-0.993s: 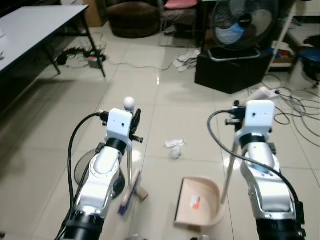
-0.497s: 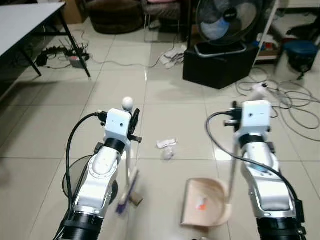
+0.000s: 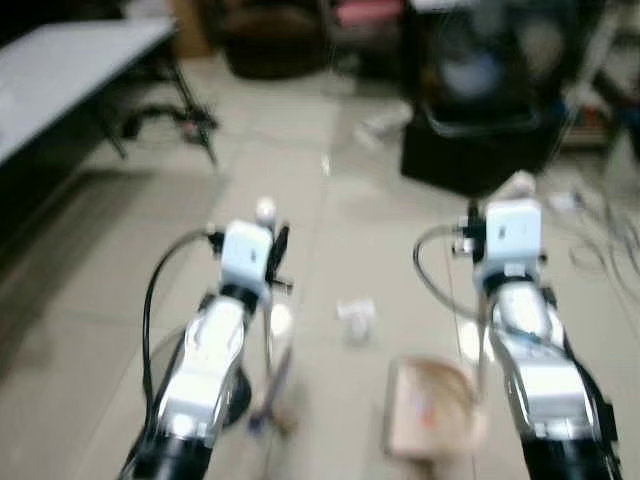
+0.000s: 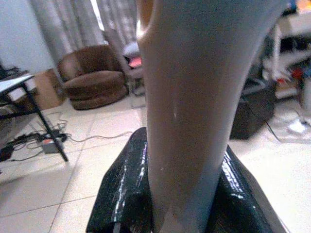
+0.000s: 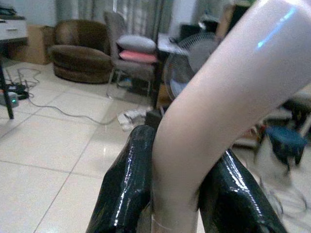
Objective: Sweep floor
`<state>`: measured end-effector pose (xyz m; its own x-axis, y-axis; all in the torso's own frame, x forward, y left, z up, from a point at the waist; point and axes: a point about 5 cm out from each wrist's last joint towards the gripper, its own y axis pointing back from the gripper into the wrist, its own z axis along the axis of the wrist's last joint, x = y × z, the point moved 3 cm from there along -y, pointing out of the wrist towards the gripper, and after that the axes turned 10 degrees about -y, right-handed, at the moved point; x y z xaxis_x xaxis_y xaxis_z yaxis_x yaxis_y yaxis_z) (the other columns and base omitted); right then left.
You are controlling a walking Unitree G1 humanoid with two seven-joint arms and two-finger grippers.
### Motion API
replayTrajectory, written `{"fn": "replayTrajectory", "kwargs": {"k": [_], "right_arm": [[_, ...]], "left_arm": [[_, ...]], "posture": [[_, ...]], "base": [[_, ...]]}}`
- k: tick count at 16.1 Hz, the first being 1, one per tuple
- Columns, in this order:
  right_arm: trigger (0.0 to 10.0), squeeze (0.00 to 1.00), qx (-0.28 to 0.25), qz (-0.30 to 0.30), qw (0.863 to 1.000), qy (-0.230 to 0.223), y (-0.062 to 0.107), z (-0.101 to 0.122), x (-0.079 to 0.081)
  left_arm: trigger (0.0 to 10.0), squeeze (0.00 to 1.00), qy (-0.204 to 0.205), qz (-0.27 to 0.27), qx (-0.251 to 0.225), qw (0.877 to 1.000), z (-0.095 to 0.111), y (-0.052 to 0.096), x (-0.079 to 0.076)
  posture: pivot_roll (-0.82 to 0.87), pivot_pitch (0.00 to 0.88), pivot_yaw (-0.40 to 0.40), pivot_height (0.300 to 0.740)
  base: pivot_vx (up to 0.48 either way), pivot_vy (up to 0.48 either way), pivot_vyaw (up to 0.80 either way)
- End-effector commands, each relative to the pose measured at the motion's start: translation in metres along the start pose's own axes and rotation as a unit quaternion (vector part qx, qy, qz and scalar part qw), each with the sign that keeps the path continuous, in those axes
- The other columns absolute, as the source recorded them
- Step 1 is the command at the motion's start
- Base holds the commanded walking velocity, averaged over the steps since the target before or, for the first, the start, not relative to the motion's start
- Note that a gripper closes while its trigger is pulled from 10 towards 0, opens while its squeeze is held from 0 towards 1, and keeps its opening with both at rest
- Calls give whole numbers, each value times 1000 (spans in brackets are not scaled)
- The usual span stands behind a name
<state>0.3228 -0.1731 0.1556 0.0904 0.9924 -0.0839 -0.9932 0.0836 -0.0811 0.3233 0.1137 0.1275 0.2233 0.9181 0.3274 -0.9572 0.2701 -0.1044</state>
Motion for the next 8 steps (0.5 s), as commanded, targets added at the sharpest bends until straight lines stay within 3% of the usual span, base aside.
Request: {"fn": "replayTrajectory", "kwargs": {"k": [1, 8], "right_arm": [[10000, 0, -26, 19, 999, -11, -2, 13, 13], [10000, 0, -21, 29, 999, -32, -4, 9, 18]], "left_arm": [[10000, 0, -23, 17, -10, 1000, 4, 1, 15], [10000, 0, -27, 26, -1, 999, 1, 5, 21]], "posture": [[-41, 40, 82, 740], [-10, 55, 42, 740]], "base": [[371, 0, 463], [371, 0, 0]]}}
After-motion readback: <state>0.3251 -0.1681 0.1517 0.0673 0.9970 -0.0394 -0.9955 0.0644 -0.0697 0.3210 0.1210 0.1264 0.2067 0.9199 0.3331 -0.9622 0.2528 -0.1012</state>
